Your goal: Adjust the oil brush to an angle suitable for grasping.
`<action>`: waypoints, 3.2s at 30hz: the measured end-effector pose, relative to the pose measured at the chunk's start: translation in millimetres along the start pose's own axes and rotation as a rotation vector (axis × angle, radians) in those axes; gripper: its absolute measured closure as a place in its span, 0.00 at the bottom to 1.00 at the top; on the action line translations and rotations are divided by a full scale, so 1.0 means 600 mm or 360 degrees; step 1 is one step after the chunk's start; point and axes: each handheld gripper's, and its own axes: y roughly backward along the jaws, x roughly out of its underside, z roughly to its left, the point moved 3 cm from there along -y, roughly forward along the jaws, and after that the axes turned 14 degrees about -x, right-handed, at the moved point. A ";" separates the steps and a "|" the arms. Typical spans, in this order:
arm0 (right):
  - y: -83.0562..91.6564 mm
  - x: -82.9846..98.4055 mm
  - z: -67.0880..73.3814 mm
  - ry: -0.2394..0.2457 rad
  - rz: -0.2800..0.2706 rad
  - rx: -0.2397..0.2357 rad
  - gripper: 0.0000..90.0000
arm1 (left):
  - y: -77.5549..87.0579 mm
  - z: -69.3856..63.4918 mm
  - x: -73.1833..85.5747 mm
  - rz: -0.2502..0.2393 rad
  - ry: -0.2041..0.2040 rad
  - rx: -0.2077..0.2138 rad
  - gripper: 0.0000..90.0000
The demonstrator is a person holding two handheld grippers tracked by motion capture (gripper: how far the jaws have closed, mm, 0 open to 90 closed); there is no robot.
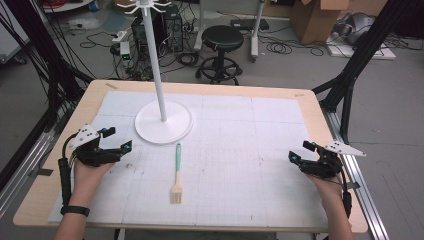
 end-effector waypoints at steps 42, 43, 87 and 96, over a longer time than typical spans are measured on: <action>0.009 -0.007 0.000 0.0010 -0.0039 -0.0005 0.17 | -0.067 -0.136 -0.017 0.0257 -0.0327 0.0309 0.95; 0.009 -0.007 0.000 0.0007 -0.0041 -0.0006 0.17 | -0.071 -0.142 -0.017 0.0264 -0.0348 0.0308 0.96; 0.008 -0.007 -0.001 -0.0004 -0.0040 -0.0034 0.17 | -0.179 -0.258 0.000 0.0506 -0.0489 0.0397 1.00; 0.008 -0.007 -0.001 -0.0005 -0.0042 -0.0038 0.17 | -0.187 -0.285 -0.002 0.0494 -0.0490 0.0466 1.00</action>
